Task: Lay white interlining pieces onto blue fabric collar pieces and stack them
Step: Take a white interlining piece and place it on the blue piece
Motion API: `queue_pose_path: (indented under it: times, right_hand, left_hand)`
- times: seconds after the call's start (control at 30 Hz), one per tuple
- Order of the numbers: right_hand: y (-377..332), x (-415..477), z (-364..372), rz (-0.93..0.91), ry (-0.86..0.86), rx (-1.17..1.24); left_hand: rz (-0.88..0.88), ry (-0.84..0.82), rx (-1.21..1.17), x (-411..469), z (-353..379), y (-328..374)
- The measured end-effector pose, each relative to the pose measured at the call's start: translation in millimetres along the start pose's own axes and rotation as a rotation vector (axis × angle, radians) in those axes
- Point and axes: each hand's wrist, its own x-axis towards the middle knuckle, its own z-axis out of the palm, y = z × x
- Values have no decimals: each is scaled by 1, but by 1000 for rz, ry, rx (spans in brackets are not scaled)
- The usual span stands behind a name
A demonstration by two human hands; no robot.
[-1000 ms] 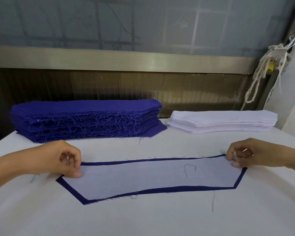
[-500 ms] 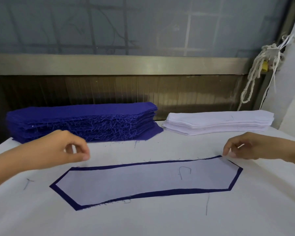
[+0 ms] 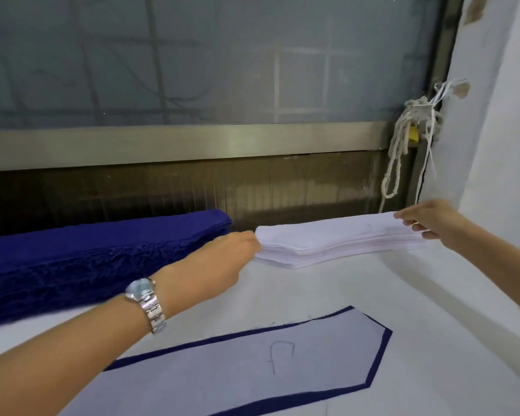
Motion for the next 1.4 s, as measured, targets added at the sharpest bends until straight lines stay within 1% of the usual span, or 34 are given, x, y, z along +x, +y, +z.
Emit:
queue_pose_path:
  times: [0.07, 0.13, 0.3, 0.47, 0.67, 0.8, 0.97, 1.03, 1.17, 1.33, 1.4]
  right_hand:
    - [10, 18, -1, 21, 58, 4]
    - [20, 36, -1, 0, 137, -18]
    - [43, 66, -1, -6, 338, -332]
    - [51, 86, -1, -61, 427, -526]
    - [52, 97, -1, -97, 446, -644]
    - [51, 99, -4, -116, 428, -656]
    - [50, 98, -9, -223, 405, -655]
    - [51, 100, -13, -237, 371, -604]
    - [57, 103, -22, -217, 345, -368]
    - [68, 107, -31, -244, 304, -310]
    - [71, 109, -34, -231, 301, -245]
  left_hand:
    - [37, -10, 20, 19, 7, 1]
    - [41, -22, 46, 37, 10, 3]
    - [11, -17, 64, 75, 17, 7]
    - [3, -109, 179, 99, 20, 2]
    - [-87, -31, 113, 111, 20, 5]
    - [-178, 26, -62, 118, 18, 9]
    - [-212, 112, -221, 119, 17, 7]
    - [-228, 128, -274, 119, 17, 5]
    - [-248, 145, -314, 120, 21, 2]
    - [-251, 113, -248, 123, 25, 0]
    - [-250, 83, -248, 124, 26, -1]
